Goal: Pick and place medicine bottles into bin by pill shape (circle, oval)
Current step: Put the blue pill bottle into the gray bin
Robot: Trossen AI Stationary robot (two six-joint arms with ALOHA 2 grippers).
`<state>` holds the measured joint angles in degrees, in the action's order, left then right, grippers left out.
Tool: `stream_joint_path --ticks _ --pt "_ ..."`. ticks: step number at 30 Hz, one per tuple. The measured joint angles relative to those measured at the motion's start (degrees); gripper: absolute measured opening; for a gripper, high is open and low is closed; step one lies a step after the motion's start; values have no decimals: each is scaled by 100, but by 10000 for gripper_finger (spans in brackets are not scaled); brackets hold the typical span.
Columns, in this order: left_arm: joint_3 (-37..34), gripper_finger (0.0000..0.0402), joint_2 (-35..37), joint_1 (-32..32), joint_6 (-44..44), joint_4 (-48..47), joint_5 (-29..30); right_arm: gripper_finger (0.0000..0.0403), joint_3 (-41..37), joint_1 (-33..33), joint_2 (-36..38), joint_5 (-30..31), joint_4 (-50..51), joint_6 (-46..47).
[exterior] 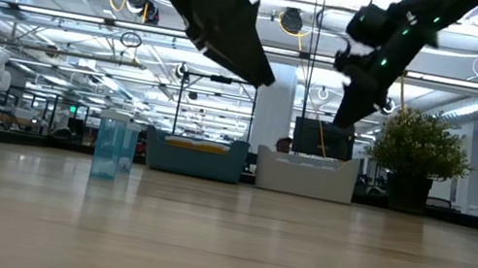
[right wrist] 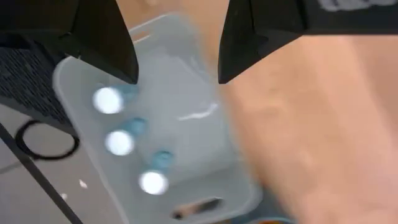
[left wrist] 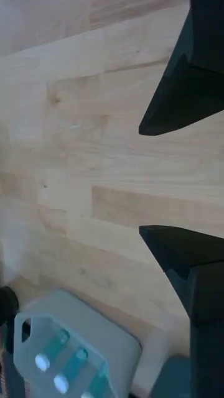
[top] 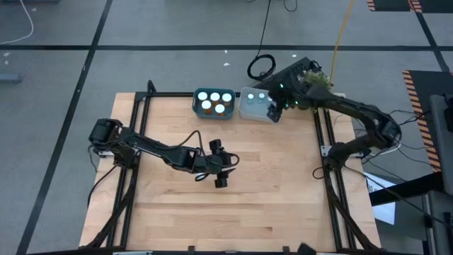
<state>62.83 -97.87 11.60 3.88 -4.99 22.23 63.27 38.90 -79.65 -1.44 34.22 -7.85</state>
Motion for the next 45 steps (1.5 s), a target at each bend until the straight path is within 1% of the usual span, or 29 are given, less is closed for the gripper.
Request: stream_joint_path --ticks 2,7,10,14,17,20,22,28,32,35,37,39,43,45 --pt "0 250 154 0 17 -159 14 213 -202 -294 372 108 2 188" --pt "0 250 392 0 32 -620 30 213 -744 -1127 1167 688 -9 638" --pt "0 250 427 0 72 -860 28 212 -1091 -1650 1542 762 -148 848" --pt "0 250 423 21 222 -1338 26 212 -1525 -2308 1935 845 -428 1106" --pt "0 250 423 61 380 -1550 29 212 -1769 -2771 2126 1252 -523 1325" --pt "0 250 423 113 415 -1652 27 212 -1903 -3154 2231 1542 -557 1249" --pt "0 250 423 136 409 -1709 25 212 -1904 -3328 2261 1555 -541 1070" --pt "0 250 447 100 425 -2086 27 212 -1907 -3681 2310 1483 -566 925" --pt "9 250 692 96 539 -2374 28 212 -1907 -3815 2310 1484 -573 868" --pt "-8 250 922 156 671 -2808 34 212 -1907 -3891 2310 1481 -568 855" --pt "-37 250 1117 223 737 -2942 123 212 -1907 -3929 2310 1483 -549 847" --pt "-260 250 1361 291 784 -2997 206 212 -1907 -3964 2312 1483 -552 856" --pt "-1067 250 2023 404 951 -2541 378 212 -1907 -4048 2312 1484 -530 873" --pt "-1529 250 2414 440 1032 -2037 490 212 -1907 -4079 2306 1483 -538 882"
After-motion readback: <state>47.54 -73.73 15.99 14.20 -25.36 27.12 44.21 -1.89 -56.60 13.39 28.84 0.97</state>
